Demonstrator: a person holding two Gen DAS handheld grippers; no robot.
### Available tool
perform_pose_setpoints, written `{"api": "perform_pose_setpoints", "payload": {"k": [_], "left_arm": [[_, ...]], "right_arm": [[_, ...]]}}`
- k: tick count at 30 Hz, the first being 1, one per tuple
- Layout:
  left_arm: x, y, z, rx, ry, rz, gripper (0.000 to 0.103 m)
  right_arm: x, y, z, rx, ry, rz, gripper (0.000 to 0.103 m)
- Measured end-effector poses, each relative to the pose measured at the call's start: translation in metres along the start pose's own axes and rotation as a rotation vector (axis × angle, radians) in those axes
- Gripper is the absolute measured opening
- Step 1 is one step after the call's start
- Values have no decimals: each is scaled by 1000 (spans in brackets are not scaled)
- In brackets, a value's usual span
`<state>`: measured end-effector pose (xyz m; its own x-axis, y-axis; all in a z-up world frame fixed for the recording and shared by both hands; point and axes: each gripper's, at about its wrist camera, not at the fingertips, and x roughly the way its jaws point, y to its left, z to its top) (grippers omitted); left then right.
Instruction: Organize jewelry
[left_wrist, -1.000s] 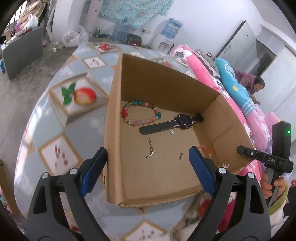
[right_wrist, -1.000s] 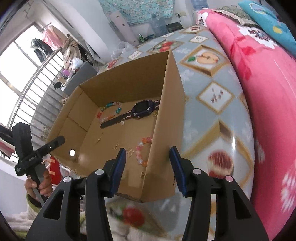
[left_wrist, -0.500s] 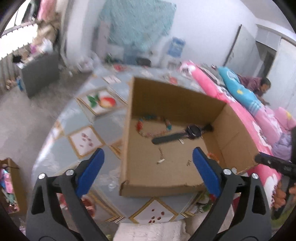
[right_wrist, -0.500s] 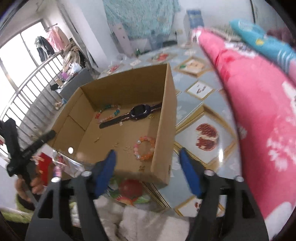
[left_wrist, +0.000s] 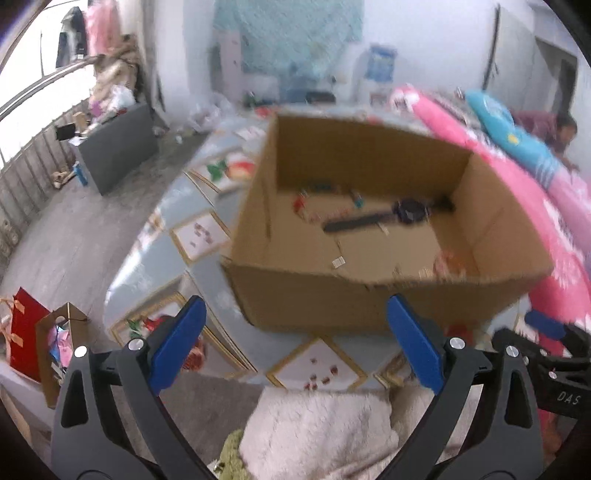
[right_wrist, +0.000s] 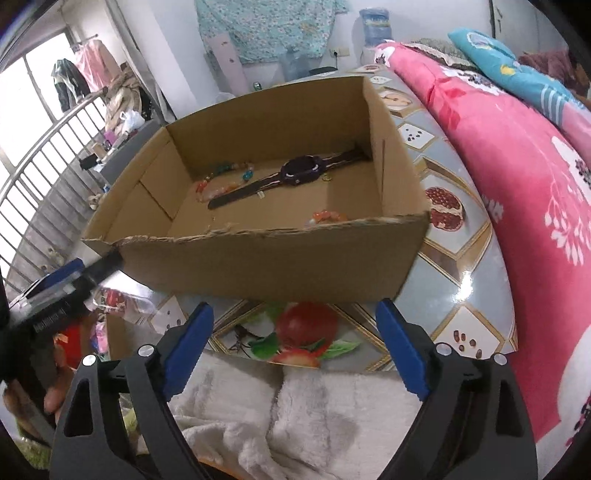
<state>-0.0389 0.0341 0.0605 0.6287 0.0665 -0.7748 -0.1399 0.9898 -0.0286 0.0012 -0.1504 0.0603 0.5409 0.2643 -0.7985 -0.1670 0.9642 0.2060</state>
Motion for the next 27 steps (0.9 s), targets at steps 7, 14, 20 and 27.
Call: {"api": "perform_pose_setpoints", "payload": {"k": [7,14,20,27], "left_arm": [[11,-19,-15,31,91,-17,95],[11,-23,-15,43,104,8,95],[16,-25,-11,50,105,28,95],[17,-23,-8,45,108,42,95]], "right_arm": [[5,6,4,17,-13,-89,91],[12,5,2,18,3,-121,91],[12,11,3,-22,-4,-167,91],[14,13,6,-26,1,-172,91]]}}
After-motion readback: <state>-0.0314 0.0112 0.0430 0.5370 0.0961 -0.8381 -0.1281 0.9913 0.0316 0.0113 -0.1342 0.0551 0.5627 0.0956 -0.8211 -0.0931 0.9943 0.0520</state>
